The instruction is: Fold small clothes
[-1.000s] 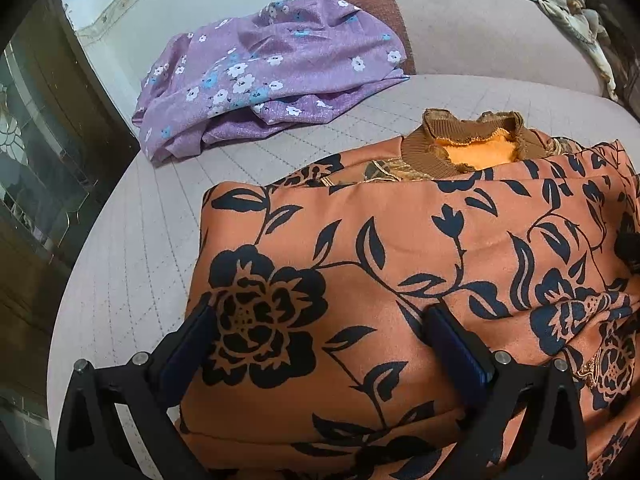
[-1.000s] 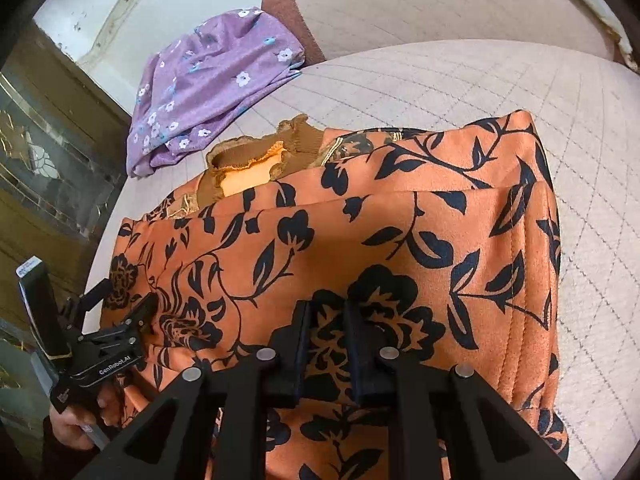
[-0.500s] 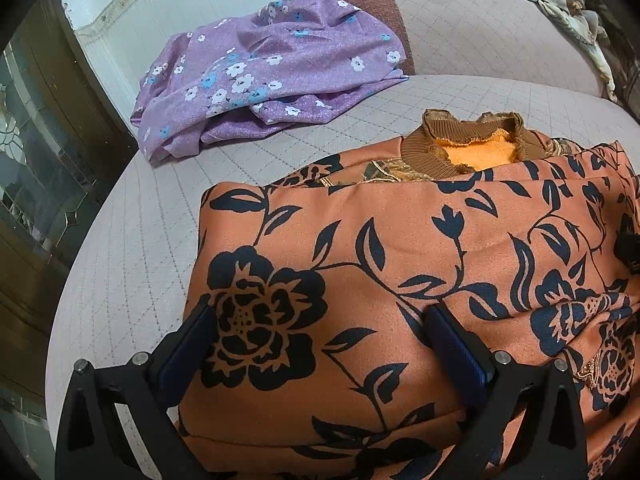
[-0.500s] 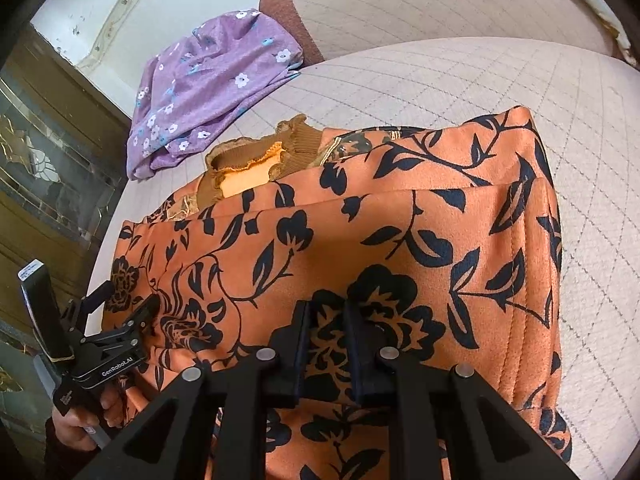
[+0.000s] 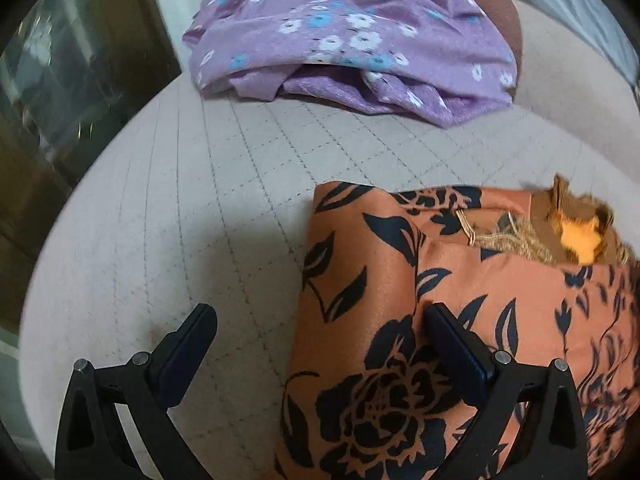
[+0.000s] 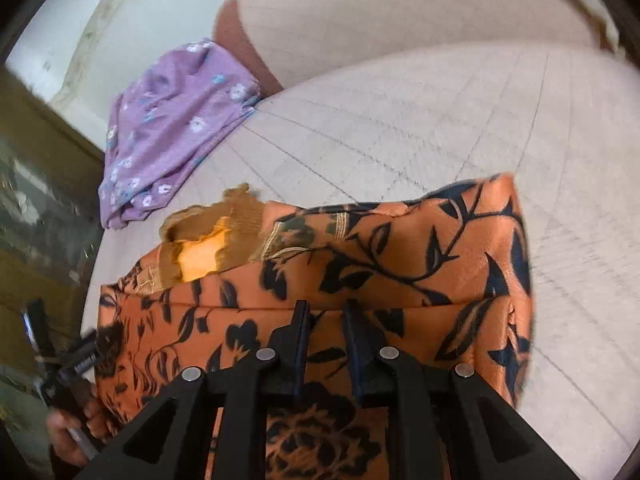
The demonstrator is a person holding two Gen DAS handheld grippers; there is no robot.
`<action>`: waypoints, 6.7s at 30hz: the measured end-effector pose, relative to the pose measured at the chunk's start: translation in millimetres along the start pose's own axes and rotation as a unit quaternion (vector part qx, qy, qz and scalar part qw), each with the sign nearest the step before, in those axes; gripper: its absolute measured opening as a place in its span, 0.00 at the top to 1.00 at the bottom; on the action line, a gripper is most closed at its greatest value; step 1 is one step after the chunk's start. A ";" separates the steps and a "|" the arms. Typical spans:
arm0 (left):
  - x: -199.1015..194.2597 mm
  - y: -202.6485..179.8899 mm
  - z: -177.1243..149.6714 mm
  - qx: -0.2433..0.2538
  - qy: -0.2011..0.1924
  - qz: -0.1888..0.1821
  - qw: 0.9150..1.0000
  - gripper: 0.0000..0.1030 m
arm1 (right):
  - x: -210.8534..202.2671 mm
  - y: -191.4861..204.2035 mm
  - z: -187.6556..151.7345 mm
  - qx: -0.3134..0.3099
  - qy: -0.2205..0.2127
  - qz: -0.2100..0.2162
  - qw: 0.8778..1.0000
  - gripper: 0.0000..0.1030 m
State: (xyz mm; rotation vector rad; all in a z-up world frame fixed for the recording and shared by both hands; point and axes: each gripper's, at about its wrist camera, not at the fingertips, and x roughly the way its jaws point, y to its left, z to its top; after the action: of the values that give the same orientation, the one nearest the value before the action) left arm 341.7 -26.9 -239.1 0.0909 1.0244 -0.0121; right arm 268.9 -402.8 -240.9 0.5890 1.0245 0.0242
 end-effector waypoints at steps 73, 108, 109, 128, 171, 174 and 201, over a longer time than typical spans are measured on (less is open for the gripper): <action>-45.3 -56.4 -62.7 0.145 -0.051 0.006 0.988 0.00 | -15.7 72.8 -82.2 -0.153 0.073 0.022 0.985 0.78; -37.2 -59.8 -51.1 0.131 -0.060 0.028 0.989 0.00 | -24.0 51.5 -49.1 -0.104 0.040 0.068 0.991 0.77; -36.8 -59.9 -50.9 0.130 -0.061 0.028 0.989 0.00 | -15.6 58.7 -56.1 -0.116 0.062 0.071 0.989 0.77; -34.8 -58.6 -52.0 0.127 -0.062 0.025 0.990 0.00 | -7.8 81.6 -75.4 -0.172 0.092 0.080 0.978 0.77; -36.1 -59.2 -62.6 0.123 -0.084 0.030 0.988 0.00 | -5.6 82.1 -86.7 -0.175 0.063 0.081 0.979 0.75; -36.5 -60.3 -64.1 0.124 -0.090 0.035 0.988 0.00 | -6.8 77.7 -88.6 -0.163 0.051 0.090 0.981 0.75; -118.7 111.5 -250.4 0.019 0.073 -0.073 0.994 0.00 | -182.5 -52.5 -211.2 0.007 0.002 0.024 1.000 0.20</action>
State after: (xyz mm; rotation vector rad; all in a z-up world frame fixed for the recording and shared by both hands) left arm 72.3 100.6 -259.2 0.0518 1.1759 -0.1598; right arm -12.2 -404.5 -200.6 0.6270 1.0140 0.0608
